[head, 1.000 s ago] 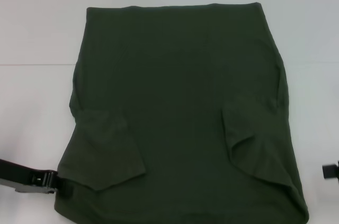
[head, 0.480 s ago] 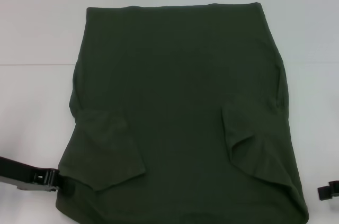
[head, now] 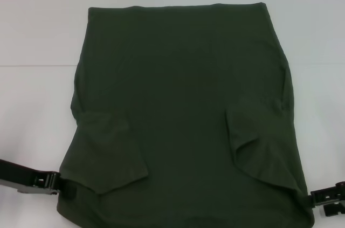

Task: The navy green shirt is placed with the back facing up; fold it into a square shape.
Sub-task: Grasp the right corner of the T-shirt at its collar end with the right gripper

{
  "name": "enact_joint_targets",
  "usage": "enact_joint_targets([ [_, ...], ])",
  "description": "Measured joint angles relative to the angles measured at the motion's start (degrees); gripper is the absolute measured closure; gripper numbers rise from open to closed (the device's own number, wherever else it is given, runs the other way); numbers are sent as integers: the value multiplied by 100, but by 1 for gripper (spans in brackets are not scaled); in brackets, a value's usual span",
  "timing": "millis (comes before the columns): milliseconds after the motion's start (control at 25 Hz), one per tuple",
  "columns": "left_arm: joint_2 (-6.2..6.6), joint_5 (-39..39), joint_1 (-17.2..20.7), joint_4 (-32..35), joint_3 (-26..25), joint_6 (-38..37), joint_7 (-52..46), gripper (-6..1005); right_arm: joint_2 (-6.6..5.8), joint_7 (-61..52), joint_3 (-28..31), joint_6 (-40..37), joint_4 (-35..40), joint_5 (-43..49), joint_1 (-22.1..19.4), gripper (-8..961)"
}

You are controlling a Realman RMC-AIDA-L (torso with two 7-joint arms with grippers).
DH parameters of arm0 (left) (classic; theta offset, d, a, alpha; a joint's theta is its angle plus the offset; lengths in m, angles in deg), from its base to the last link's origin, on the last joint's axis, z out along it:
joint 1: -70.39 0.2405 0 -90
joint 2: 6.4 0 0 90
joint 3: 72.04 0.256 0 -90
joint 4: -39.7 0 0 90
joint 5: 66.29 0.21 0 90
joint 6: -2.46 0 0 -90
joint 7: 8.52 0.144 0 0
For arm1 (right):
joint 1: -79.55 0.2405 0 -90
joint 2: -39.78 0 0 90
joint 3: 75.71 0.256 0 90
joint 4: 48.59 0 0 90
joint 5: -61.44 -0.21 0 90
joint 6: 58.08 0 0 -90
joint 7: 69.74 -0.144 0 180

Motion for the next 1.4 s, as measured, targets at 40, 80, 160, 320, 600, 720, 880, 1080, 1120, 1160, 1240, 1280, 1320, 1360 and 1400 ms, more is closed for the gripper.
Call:
enact_joint_targets([
  [40, 0, 0, 0, 0, 0, -3, 0, 971, 5, 15, -5, 21, -36, 0, 19, 88],
  [80, 0, 0, 0, 0, 0, -4, 1, 971, 10, 24, -6, 32, -60, 1, 32, 88],
  [160, 0, 0, -5, 0, 0, -3, 2, 971, 21, 33, -15, 67, -79, 3, 47, 88],
  [320, 0, 0, -9, 0, 0, 24, 3, 972, 32, 34, -46, 152, -101, 8, 51, 88],
  [600, 0, 0, -9, 0, 0, 37, 4, 972, 70, 42, -58, 260, -147, 11, 69, 88],
  [720, 0, 0, -9, 0, 0, 40, 4, 972, 107, 56, -67, 289, -149, 11, 86, 87],
  [880, 0, -34, -9, 0, 1, 43, 4, 972, 130, 79, -101, 317, -203, 11, 116, 87],
  [1080, 0, -48, -9, 0, 0, 46, 10, 972, 130, 101, -132, 366, -286, 11, 139, 87],
  [1120, 0, -48, -9, 0, 0, 46, 11, 972, 130, 101, -134, 375, -287, 11, 139, 87],
  [1160, 0, -49, -9, 0, 1, 46, 11, 972, 129, 101, -138, 378, -287, 11, 139, 87],
  [1240, 0, -50, -9, 0, 1, 46, 12, 972, 128, 101, -144, 381, -288, 11, 139, 87],
  [1280, 0, -52, -9, 0, 1, 46, 13, 972, 127, 101, -147, 382, -289, 11, 139, 87],
  [1320, 0, -54, -9, 0, 1, 46, 13, 972, 128, 103, -152, 384, -291, 11, 139, 87],
  [1360, 0, -56, -9, 0, 1, 46, 13, 972, 130, 104, -162, 387, -293, 10, 139, 87],
  [1400, 0, -59, -9, 0, 0, 46, 13, 972, 137, 106, -174, 390, -295, 11, 138, 87],
])
